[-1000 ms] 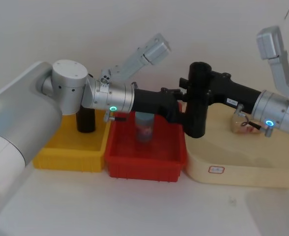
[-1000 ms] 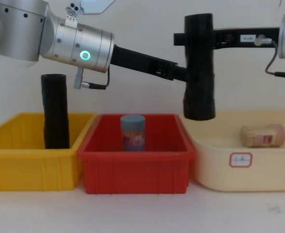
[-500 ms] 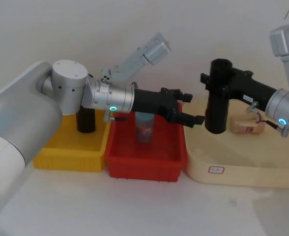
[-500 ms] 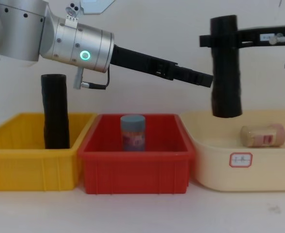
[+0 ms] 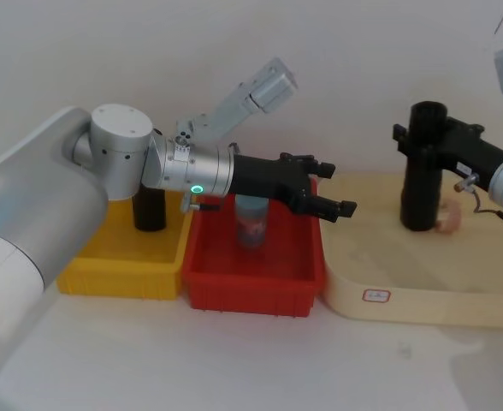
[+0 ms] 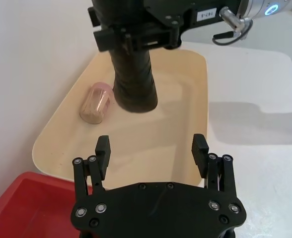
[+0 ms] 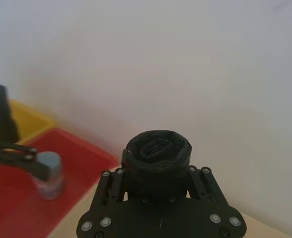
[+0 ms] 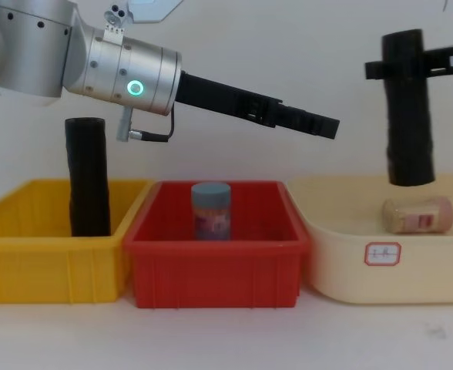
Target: Pick up the garbage bag with the one hand and transfer it to the other hand.
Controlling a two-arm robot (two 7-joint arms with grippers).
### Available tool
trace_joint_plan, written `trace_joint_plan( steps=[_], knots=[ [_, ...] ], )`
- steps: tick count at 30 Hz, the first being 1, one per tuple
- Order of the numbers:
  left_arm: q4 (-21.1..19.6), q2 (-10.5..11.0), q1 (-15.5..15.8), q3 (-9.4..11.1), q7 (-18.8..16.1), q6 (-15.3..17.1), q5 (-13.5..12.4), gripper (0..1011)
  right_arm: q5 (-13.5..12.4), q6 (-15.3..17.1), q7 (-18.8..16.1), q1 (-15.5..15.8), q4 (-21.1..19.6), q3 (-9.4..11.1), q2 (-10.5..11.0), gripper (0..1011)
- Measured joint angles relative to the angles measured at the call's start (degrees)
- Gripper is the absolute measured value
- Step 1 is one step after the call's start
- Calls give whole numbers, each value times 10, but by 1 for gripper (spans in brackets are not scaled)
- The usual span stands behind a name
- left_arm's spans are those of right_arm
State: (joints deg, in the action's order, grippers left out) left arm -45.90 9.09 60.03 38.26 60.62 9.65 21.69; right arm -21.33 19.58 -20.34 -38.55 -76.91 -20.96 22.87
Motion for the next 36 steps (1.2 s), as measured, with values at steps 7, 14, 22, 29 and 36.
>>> trace_joint_plan(
  steps=[7,14,22,29,36],
  knots=[
    [0,0,0,0,0,0,0,1001,16,28,51,10,-17,13,1,514],
    [0,0,0,0,0,0,0,1001,33,57,104,17,-28,28,0,514],
    [0,0,0,0,0,0,0,1001,54,90,165,22,-36,44,-5,699],
    [0,0,0,0,0,0,0,1001,70,111,204,24,-37,56,-8,900],
    [0,0,0,0,0,0,0,1001,79,124,228,24,-37,63,-10,1000]
  ],
)
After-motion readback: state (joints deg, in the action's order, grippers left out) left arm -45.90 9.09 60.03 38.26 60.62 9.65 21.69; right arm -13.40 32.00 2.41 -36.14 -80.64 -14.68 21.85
